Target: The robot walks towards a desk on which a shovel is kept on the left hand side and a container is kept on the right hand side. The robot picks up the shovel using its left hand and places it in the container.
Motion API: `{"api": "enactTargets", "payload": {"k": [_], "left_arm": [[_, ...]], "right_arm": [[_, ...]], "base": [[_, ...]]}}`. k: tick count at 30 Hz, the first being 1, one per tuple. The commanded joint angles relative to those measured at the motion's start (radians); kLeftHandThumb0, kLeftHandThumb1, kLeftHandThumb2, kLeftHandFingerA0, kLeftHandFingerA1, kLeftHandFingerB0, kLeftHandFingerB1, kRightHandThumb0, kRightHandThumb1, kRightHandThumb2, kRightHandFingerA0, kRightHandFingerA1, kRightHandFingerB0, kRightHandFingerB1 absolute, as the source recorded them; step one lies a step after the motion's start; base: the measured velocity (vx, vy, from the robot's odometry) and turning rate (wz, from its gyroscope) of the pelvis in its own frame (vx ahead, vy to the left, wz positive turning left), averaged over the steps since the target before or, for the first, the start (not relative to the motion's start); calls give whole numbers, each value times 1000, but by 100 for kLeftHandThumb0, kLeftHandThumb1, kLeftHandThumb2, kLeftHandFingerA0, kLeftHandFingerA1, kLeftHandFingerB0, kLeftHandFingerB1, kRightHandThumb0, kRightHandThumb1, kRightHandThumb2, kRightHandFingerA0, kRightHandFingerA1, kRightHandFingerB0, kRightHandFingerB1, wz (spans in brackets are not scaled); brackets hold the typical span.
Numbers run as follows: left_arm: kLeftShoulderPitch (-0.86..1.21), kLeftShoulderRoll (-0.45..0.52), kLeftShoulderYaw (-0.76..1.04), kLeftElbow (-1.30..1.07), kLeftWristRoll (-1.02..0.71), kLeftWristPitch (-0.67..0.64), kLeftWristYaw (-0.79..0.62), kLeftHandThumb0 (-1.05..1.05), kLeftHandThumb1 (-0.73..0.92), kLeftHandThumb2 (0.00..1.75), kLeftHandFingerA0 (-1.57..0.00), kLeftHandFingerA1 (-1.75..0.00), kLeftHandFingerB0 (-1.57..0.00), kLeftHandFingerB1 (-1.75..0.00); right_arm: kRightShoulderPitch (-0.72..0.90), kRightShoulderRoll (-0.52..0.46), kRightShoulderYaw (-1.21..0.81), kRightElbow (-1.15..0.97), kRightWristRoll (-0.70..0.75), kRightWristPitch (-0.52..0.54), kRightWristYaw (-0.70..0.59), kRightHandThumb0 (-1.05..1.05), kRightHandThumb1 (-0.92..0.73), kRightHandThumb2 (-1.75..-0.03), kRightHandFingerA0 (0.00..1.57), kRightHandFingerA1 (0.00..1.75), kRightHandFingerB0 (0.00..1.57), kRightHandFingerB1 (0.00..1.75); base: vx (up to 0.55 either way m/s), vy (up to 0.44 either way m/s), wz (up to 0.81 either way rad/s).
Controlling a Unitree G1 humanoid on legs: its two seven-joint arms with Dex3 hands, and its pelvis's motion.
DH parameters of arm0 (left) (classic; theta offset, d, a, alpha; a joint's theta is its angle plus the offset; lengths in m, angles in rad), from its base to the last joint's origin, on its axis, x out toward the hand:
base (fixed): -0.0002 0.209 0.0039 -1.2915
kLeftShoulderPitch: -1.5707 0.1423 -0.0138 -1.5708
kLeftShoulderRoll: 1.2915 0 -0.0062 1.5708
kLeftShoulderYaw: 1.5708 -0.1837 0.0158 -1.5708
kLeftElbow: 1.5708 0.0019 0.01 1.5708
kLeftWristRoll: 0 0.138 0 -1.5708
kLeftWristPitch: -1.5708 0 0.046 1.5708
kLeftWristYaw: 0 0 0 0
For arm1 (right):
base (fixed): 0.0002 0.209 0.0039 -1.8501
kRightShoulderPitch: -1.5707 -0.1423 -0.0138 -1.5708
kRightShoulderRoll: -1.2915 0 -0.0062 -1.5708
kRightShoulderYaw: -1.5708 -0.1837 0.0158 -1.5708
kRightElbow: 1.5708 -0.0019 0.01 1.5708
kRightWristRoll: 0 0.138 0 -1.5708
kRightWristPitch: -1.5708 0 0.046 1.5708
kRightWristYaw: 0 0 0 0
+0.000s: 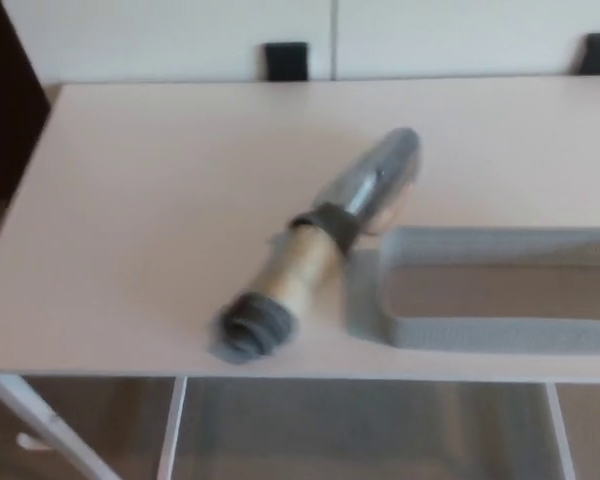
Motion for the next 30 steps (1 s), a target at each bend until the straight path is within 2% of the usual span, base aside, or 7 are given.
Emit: {"api": "enactTargets", "payload": {"k": [1,3,8,14,23,30], "left_arm": [[-25,12,19,21,-6,-16,-4,-20,55,59,-27,-36,-24,-31],[-41,11,24,23,-9,-17,-9,-20,55,59,-28,-36,-25,-32],[-78,10,35,24,-9,-16,-12,-22,54,59,-28,-37,-25,-32],[-91,-3,57,12,-34,10,-30,-21,55,59,-29,-36,-26,-32],[-117,-4,97,26,-64,2,-59,-20,54,59,-29,-37,-25,-32],[-87,1,99,-11,-71,14,-73,-22,54,59,-28,-37,-25,-32]], "right_arm": [[-18,-19,-7,15,-6,-47,4,-52,-53,-75,25,46,15,41],[-62,-29,3,79,-27,-80,-5,-55,-52,-77,23,46,14,41],[-96,-32,-3,76,-11,-68,6,-53,-54,-75,22,45,14,41],[-137,-29,-5,102,-12,-84,2,-51,-52,-74,25,47,15,41],[-171,-12,-17,60,30,-18,38,-47,-54,-71,18,44,12,39],[-176,-12,-13,83,13,-51,34,-47,-55,-70,20,44,15,40]], "base": [[-63,-528,32],[21,-228,-3],[55,-124,-4],[40,38,-2],[-9,66,3],[17,-56,3]]}}
